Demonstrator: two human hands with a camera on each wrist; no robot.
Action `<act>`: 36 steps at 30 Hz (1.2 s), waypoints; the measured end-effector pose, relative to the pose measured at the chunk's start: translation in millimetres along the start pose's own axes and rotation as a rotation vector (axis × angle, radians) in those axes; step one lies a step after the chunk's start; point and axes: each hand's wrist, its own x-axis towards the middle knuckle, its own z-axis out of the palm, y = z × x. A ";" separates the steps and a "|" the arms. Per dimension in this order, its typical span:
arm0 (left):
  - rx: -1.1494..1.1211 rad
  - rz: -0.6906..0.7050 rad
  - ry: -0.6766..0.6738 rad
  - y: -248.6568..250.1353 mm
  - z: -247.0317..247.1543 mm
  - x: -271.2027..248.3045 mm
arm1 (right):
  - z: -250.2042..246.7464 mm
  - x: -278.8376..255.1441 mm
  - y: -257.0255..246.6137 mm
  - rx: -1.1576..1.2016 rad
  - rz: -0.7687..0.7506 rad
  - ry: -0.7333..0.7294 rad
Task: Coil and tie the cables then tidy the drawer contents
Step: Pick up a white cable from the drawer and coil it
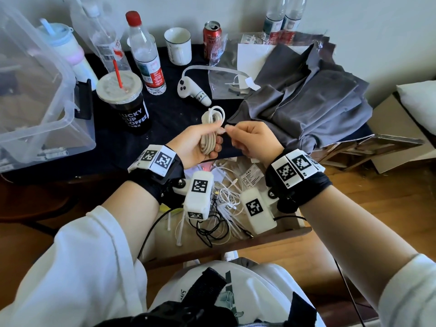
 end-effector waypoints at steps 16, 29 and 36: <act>-0.011 0.145 0.025 0.7 -13.0 -5.9 | -15.0 4.5 -8.7 0.232 -0.135 -0.124; -0.129 0.099 0.116 -0.3 -10.3 -4.1 | -15.4 7.9 -1.2 0.284 -0.182 -0.146; -0.167 0.077 0.070 2.2 -8.3 -5.2 | -12.8 6.3 -10.2 0.257 -0.187 -0.112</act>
